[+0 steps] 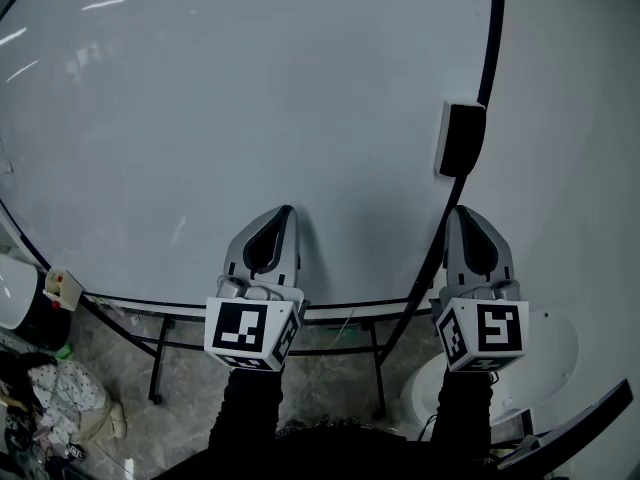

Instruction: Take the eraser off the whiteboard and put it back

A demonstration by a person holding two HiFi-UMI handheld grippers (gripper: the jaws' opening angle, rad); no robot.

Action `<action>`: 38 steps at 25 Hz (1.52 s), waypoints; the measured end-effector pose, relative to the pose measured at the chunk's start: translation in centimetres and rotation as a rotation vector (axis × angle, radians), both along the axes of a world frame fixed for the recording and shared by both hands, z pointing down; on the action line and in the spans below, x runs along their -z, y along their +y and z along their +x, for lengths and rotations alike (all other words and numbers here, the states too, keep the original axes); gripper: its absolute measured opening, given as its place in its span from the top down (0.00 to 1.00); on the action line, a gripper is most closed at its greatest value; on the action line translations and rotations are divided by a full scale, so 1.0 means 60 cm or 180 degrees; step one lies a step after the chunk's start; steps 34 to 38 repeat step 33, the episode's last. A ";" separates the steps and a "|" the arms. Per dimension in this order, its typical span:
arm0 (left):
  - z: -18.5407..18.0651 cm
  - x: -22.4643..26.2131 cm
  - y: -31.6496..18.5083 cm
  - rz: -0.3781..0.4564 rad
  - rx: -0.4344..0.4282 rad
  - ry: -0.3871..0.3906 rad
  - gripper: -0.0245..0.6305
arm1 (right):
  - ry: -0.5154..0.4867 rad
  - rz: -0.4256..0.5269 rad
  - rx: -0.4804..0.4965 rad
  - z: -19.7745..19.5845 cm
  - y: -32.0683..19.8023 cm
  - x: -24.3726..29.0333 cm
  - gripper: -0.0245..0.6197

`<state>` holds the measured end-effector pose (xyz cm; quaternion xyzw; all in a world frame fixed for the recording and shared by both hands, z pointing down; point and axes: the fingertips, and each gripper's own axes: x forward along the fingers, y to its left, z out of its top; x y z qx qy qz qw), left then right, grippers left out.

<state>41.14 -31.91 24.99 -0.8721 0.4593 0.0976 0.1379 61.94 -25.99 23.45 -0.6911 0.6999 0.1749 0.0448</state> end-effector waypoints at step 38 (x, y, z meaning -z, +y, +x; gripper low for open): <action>0.023 -0.020 -0.014 -0.0073 -0.0012 -0.0147 0.95 | -0.0004 -0.0216 0.0035 0.016 -0.018 -0.036 0.95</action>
